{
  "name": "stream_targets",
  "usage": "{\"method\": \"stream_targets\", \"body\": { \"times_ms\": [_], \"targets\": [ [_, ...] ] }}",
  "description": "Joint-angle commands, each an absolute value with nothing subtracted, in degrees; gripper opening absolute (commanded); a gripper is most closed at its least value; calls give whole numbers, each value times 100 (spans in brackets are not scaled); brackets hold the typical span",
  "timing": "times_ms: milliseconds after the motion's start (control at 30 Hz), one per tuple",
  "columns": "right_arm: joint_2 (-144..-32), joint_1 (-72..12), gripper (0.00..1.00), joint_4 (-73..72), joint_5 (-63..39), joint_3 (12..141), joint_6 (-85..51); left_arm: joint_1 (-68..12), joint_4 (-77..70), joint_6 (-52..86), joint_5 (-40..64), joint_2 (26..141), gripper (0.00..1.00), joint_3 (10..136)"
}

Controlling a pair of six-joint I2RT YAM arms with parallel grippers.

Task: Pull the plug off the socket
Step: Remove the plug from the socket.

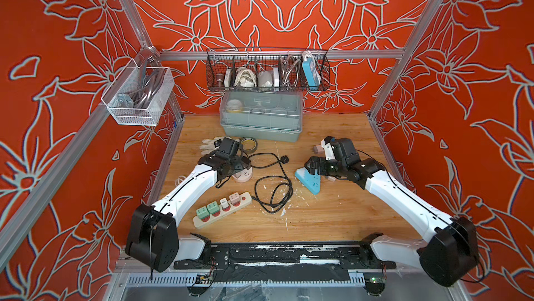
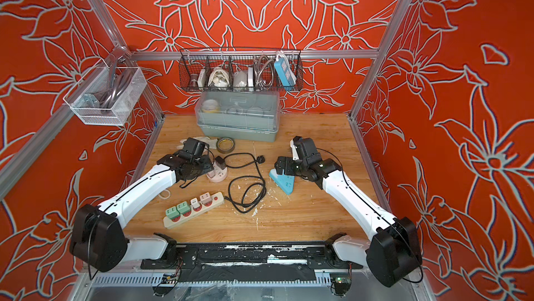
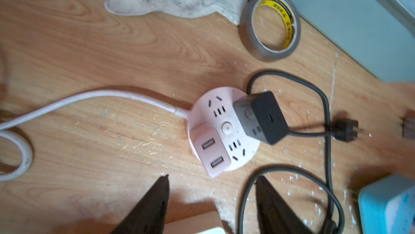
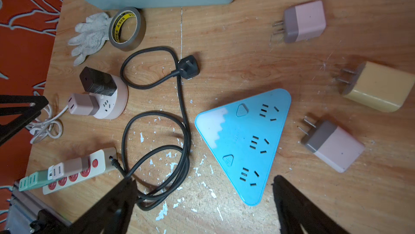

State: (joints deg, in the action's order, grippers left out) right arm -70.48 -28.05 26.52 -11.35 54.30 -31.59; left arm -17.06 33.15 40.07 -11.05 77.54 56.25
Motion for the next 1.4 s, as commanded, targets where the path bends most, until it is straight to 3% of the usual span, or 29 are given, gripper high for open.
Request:
{"method": "stream_targets", "body": {
  "times_ms": [0,333,533,767,867,1033,1367],
  "targets": [
    [-7227,-3093,97,2191,-874,5390,-3061,-1679,3173,4567,-1349,7943,54,5746],
    [-7929,-3323,97,2104,-910,5528,-2925,-1661,3111,4685,-943,8752,51,5780],
    [-8147,-3455,96,1325,-1191,5379,-3756,-1612,2882,4867,-487,8928,48,5794],
    [-8738,-4089,97,625,-409,5754,-4148,-1442,3363,5193,-446,9061,48,5920],
    [-9021,-4205,97,483,-526,6028,-4160,-1390,3473,5287,-453,9107,48,5938],
    [-9558,-4243,95,-295,-1305,6164,-4556,-1301,3630,5418,-218,9180,39,6052],
    [-10480,-4614,90,-2206,-1388,6007,-5341,-1068,3613,6113,793,9269,6,6061]
  ]
}}
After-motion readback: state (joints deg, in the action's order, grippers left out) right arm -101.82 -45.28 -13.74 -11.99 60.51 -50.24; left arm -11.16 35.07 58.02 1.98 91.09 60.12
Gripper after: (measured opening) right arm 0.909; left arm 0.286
